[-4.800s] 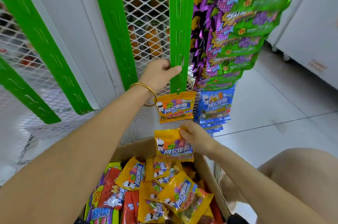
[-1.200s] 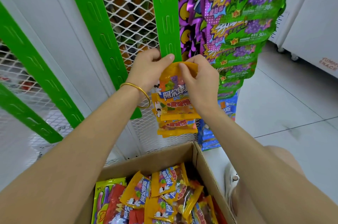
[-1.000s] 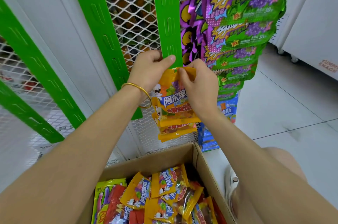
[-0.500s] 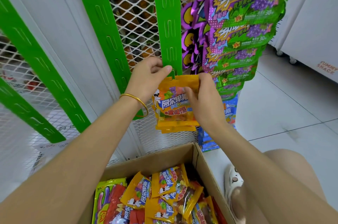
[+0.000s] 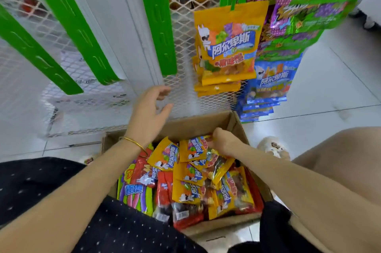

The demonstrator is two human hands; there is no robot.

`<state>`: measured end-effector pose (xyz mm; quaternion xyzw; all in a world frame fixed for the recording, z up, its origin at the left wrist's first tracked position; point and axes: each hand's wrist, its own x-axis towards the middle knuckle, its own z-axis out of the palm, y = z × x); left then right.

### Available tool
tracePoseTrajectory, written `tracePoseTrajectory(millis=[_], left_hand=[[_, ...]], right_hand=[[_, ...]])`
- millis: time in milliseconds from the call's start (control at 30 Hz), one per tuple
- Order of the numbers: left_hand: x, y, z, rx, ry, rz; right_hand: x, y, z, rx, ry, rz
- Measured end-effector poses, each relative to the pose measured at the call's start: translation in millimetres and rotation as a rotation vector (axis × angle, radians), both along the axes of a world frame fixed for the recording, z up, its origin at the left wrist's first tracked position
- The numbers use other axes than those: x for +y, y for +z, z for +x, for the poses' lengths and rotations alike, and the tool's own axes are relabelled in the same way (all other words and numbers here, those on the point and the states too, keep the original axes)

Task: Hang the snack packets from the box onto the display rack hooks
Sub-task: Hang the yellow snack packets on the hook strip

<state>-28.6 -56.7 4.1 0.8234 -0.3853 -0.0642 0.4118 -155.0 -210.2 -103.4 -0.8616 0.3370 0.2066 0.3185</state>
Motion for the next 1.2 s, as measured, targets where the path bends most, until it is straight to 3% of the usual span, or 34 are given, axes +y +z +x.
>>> tracePoseTrajectory(millis=[267,400,533,600,700,767,833,933,967,1067,1133,1200], left_hand=[[5,-20,16,0.185,0.019,0.058],[7,-36,20,0.295,0.044,0.177],[11,-54,25,0.286,0.076,0.397],[13,-65,23,0.367,0.098,0.554],[15,-73,11,0.639,0.153,0.694],[13,-70,-1,0.965,0.229,0.578],[10,-65,-9,1.138,0.255,0.435],[3,-53,-17,0.976,0.228,0.295],[1,-50,-17,0.819,0.17,0.302],[0,-32,-17,0.292,-0.055,0.367],[-1,-16,-20,0.102,-0.179,0.364],[-7,2,-26,-0.035,-0.258,0.357]], right_hand=[[4,-68,3,0.001,-0.493,0.12],[0,-63,10,0.043,-0.659,0.291],[0,-28,5,-0.244,-0.946,0.678],[-2,-16,-8,-0.319,-0.951,0.786],[-3,-3,-26,-0.455,-0.911,0.911],[-2,7,-35,-0.525,-0.878,1.031],[3,19,-40,-0.569,-0.84,1.11],[7,41,-44,-0.475,-0.715,1.067],[7,50,-45,-0.37,-0.615,0.921],[-4,78,-49,-0.065,-0.151,0.18],[-12,99,-49,-0.194,-0.044,-0.031],[-17,120,-48,-0.397,-0.014,0.01]])
